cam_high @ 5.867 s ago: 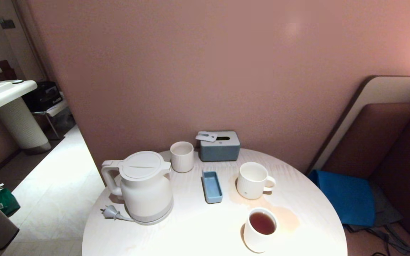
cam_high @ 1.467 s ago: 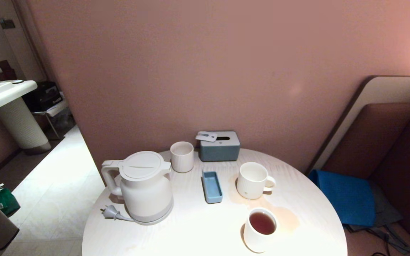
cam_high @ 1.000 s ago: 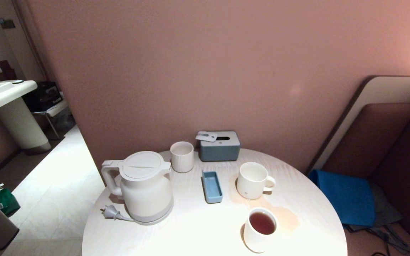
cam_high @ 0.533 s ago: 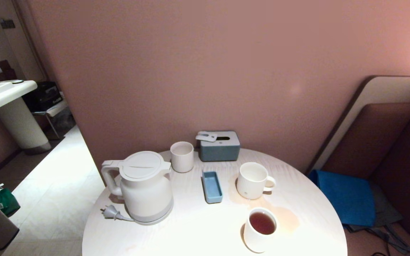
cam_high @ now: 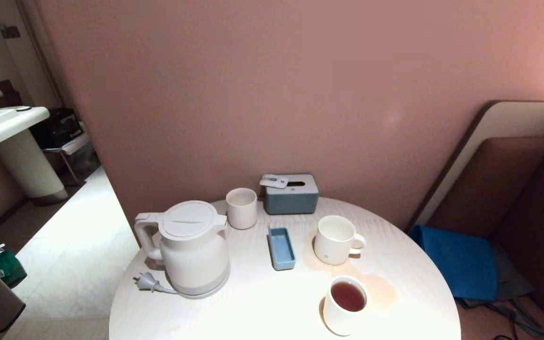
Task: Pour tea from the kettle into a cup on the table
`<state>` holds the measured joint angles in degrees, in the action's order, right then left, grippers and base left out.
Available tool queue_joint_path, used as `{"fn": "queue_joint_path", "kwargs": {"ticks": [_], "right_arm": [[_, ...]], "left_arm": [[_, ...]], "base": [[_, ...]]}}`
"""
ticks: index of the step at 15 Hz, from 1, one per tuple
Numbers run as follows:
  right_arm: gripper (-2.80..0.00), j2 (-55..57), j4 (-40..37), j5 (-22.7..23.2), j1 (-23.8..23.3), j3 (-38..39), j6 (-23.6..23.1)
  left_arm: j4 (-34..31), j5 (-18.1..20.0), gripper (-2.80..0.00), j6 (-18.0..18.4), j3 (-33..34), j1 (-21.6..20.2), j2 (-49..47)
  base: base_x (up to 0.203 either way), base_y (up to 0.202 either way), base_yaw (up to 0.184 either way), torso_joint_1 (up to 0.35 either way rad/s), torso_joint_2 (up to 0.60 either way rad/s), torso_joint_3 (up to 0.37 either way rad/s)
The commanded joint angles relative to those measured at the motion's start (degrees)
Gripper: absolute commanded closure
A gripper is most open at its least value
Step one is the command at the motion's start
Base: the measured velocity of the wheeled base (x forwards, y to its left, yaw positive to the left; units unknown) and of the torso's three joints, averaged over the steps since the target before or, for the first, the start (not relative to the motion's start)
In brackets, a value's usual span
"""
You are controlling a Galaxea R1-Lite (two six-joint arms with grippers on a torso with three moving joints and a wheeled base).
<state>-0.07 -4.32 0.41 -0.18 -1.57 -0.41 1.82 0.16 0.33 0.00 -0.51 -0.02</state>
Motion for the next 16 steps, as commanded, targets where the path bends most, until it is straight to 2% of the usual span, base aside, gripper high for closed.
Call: {"fn": "queue_joint_path", "kwargs": {"ticks": [1, 16], "right_arm": [[-2.80, 0.1, 0.0, 0.0, 0.0, 0.0, 0.0], [-2.80, 0.1, 0.0, 0.0, 0.0, 0.0, 0.0]], "left_arm": [[0.0, 0.0, 0.00, 0.0, 0.0, 0.0, -0.1], [-0.1, 0.0, 0.00, 0.0, 0.0, 0.0, -0.1]], "base": [[0.000, 0.000, 0.000, 0.000, 0.00, 0.000], [0.000, 0.000, 0.000, 0.000, 0.00, 0.000]]}}
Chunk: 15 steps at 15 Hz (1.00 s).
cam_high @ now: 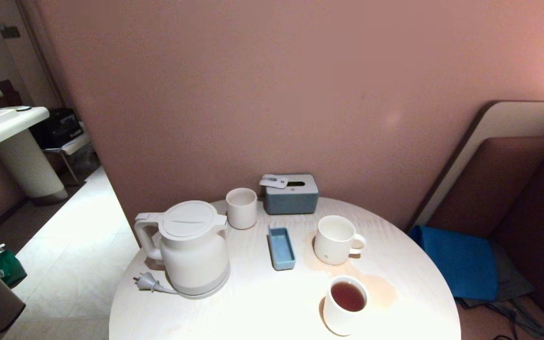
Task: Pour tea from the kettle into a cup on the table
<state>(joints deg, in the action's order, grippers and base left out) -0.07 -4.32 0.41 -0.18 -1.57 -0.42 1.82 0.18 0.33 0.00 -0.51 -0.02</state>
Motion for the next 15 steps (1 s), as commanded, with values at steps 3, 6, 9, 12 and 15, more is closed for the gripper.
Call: {"fn": "queue_joint_path", "kwargs": {"ticks": [3, 6, 9, 12, 15], "right_arm": [[-2.80, 0.1, 0.0, 0.0, 0.0, 0.0, 0.1], [0.00, 0.1, 0.0, 0.0, 0.0, 0.0, 0.0], [0.00, 0.1, 0.0, 0.0, 0.0, 0.0, 0.1], [0.00, 0.1, 0.0, 0.0, 0.0, 0.0, 0.0], [0.00, 0.1, -0.1, 0.0, 0.0, 0.0, 0.0]], "left_arm": [[0.0, 0.0, 0.00, 0.0, 0.0, 0.0, -0.1], [0.0, 0.0, 0.00, 0.0, 0.0, 0.0, -0.1], [0.0, 0.0, 0.00, 0.0, 0.0, 0.0, -0.1], [0.0, 0.0, 0.00, 0.0, 0.0, 0.0, -0.1], [0.0, 0.0, 0.00, 0.0, 0.0, 0.0, -0.1]], "base": [[0.000, 0.000, 0.000, 0.000, 0.00, 0.000], [0.000, 0.000, 0.000, 0.000, 0.00, 0.000], [0.000, 0.000, 0.000, 0.000, 0.00, 0.000], [0.000, 0.000, 0.000, 0.000, 0.00, 0.000], [0.000, 0.000, 0.000, 0.000, 0.00, 0.000]]}}
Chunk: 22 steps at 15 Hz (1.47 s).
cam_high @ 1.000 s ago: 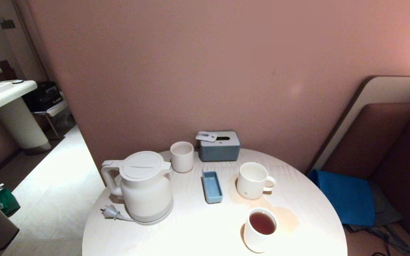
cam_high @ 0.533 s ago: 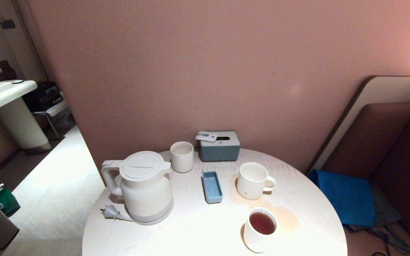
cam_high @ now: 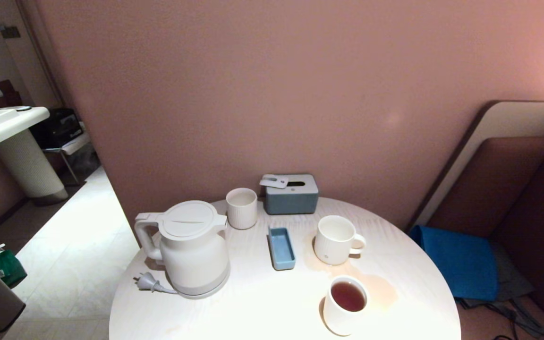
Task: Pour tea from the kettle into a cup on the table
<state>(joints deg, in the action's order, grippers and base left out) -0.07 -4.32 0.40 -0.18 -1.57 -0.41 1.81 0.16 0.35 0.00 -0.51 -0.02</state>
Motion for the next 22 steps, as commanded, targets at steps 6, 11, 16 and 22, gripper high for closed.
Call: {"fn": "queue_joint_path", "kwargs": {"ticks": [6, 11, 16, 22], "right_arm": [[0.00, 0.1, 0.0, 0.0, 0.0, 0.0, 0.0], [0.00, 0.1, 0.0, 0.0, 0.0, 0.0, 0.0], [0.00, 0.1, 0.0, 0.0, 0.0, 0.0, 0.0], [0.00, 0.1, -0.3, -0.1, 0.0, -0.1, -0.5]], "left_arm": [[0.0, 0.0, 0.00, 0.0, 0.0, 0.0, -0.1], [0.0, 0.0, 0.00, 0.0, 0.0, 0.0, -0.1], [0.0, 0.0, 0.00, 0.0, 0.0, 0.0, -0.1], [0.0, 0.0, 0.00, 0.0, 0.0, 0.0, -0.1]], "base": [[0.000, 0.000, 0.000, 0.000, 0.00, 0.000], [0.000, 0.000, 0.000, 0.000, 0.00, 0.000], [0.000, 0.000, 0.000, 0.000, 0.00, 0.000], [0.000, 0.000, 0.000, 0.000, 0.00, 0.000]]}}
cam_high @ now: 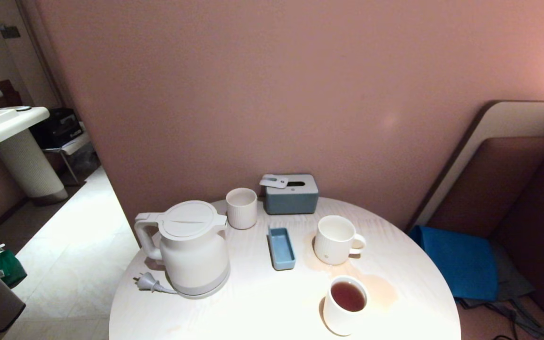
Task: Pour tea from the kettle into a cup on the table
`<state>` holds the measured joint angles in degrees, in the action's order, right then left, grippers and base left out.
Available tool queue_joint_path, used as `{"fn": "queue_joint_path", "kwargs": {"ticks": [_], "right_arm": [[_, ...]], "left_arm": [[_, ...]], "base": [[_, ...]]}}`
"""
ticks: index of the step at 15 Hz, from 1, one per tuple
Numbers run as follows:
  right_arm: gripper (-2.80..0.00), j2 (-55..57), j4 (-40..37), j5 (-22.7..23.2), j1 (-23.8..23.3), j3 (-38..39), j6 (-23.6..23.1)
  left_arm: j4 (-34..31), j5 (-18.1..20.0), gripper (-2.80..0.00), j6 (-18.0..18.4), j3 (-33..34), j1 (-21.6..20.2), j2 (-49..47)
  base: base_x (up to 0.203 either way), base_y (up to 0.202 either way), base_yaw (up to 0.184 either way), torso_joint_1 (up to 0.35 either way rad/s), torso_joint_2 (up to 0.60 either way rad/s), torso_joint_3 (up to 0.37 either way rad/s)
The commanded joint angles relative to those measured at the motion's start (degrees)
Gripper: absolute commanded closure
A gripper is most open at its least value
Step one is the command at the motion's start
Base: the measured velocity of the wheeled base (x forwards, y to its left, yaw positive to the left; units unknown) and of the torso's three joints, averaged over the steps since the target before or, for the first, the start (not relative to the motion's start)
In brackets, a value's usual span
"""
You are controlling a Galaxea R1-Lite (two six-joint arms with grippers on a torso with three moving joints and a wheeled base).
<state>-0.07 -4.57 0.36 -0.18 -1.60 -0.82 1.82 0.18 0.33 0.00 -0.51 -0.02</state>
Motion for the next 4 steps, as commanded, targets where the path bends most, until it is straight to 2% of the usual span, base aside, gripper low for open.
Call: {"fn": "queue_joint_path", "kwargs": {"ticks": [1, 4], "right_arm": [[0.00, 0.1, 0.2, 0.1, -0.1, -0.1, -0.1], [0.00, 0.1, 0.2, 0.1, 0.0, -0.1, 0.4]], "left_arm": [[0.0, 0.0, 0.00, 0.0, 0.0, 0.0, -0.1], [0.0, 0.0, 0.00, 0.1, 0.0, 0.0, -0.1]], "base": [[0.000, 0.000, 0.000, 0.000, 0.00, 0.000], [0.000, 0.000, 0.000, 0.000, 0.00, 0.000]]}}
